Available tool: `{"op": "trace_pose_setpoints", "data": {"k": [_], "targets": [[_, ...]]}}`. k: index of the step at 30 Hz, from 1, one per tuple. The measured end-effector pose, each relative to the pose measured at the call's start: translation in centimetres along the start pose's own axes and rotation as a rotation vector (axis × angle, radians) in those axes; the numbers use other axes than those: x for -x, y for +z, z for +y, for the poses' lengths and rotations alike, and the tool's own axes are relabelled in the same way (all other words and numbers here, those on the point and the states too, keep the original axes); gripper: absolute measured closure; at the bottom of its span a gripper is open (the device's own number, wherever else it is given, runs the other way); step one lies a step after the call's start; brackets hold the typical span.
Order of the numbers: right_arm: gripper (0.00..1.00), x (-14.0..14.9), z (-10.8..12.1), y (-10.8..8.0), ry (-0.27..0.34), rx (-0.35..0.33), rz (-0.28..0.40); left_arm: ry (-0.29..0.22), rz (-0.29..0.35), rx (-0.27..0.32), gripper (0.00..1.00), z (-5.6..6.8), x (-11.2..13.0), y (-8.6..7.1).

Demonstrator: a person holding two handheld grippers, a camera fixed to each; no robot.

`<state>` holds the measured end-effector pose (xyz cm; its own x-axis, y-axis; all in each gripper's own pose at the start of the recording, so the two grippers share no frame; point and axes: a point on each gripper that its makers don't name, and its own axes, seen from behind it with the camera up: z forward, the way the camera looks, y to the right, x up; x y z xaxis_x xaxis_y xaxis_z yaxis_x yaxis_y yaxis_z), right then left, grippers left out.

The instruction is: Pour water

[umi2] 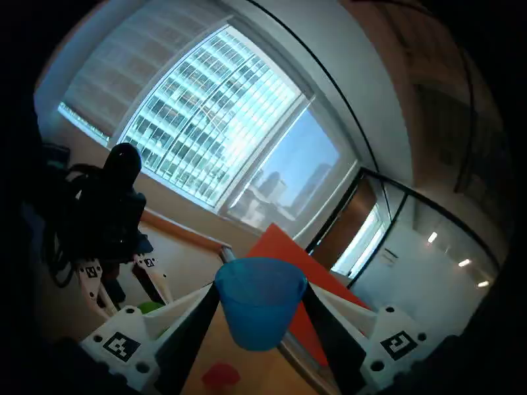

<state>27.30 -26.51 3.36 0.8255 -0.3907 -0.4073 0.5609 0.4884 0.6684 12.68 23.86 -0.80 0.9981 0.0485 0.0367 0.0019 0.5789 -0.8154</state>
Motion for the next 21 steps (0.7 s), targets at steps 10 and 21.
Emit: {"op": "trace_pose_setpoints", "data": {"k": [10, 21], "targets": [[0.09, -0.17, -0.40, -0.21, 0.278, -0.037, 0.007, 0.003, 0.001, -0.001, 0.14, 0.04, -0.01, 0.09], [0.09, -0.73, -0.72, -0.75, 0.483, -0.079, 0.021, 0.007, 0.002, -0.005, 0.14, 0.02, -0.23, 0.03]]}}
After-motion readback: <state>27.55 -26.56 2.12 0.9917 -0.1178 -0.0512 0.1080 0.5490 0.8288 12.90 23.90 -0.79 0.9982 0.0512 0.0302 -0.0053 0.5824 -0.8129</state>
